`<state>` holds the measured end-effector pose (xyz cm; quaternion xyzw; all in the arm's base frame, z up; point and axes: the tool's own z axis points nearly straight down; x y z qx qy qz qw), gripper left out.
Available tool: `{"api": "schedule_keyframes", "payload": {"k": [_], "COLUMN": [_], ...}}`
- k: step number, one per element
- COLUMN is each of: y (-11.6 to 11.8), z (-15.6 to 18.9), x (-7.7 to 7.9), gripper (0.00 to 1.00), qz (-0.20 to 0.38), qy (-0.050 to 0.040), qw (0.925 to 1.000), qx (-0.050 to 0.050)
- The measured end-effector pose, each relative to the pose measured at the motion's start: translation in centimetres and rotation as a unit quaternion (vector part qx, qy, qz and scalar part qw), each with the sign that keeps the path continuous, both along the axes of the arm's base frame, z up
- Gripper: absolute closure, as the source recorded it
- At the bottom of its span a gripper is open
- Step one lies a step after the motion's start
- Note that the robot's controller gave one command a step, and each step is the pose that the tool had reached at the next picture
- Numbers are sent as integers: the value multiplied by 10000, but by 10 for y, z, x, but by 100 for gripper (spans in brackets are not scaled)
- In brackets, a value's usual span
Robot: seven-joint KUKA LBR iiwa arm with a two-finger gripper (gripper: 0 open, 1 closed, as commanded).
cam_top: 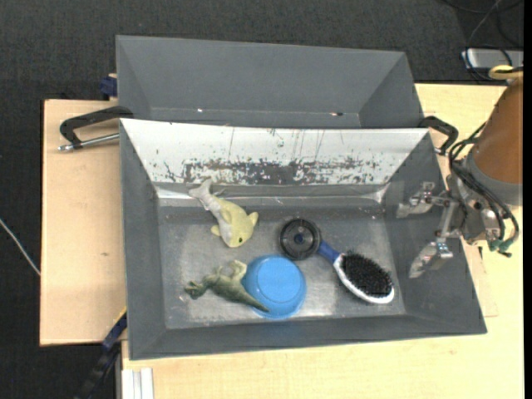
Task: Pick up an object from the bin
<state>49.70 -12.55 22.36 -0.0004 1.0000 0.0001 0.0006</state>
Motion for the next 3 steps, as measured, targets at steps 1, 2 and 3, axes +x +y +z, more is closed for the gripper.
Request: {"api": "schedule_keyframes", "payload": {"k": [1, 2, 3], "y": [33, 18, 15], "z": [-152, -122, -116], "x": [16, 53, 55], "gripper": [0, 0, 0], "qz": [-1323, -2708, -3540], "qy": [0, -42, -20], "qw": [9912, 9626, 9352], "qx": [14, 5, 6]}}
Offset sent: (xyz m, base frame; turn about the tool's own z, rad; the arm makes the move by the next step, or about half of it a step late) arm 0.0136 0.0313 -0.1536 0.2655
